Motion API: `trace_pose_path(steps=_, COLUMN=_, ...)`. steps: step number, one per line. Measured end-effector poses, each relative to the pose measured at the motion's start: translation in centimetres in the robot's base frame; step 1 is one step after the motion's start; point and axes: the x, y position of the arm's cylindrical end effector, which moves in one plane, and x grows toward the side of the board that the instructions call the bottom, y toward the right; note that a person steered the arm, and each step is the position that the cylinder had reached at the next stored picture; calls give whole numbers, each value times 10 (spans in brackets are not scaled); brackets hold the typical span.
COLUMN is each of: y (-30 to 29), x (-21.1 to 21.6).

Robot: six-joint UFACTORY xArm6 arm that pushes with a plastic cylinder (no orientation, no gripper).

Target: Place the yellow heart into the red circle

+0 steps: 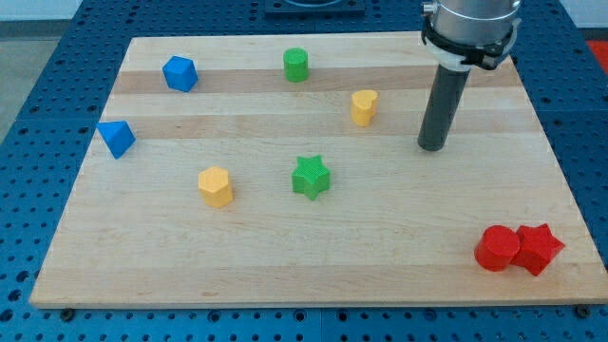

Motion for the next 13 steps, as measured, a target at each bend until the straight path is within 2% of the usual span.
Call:
trace_pose_path(steps=1, y=-29, x=-52)
trace_pose_path(steps=2, y=-58, x=-83)
trace_pose_path(steps=3, y=-94, x=-64)
trace_pose_path(steps=5, y=-112, x=-57)
trace_pose_path(steps=6, y=-118, x=-109)
trace_pose_path(steps=7, y=-142, x=-124)
trace_pose_path(steps=8, y=-157, x=-89)
trace_pose_path(steps=9, y=-157, x=-78)
trace_pose_path(steps=10, y=-138, x=-44)
trace_pose_path(steps=13, y=-72, x=6)
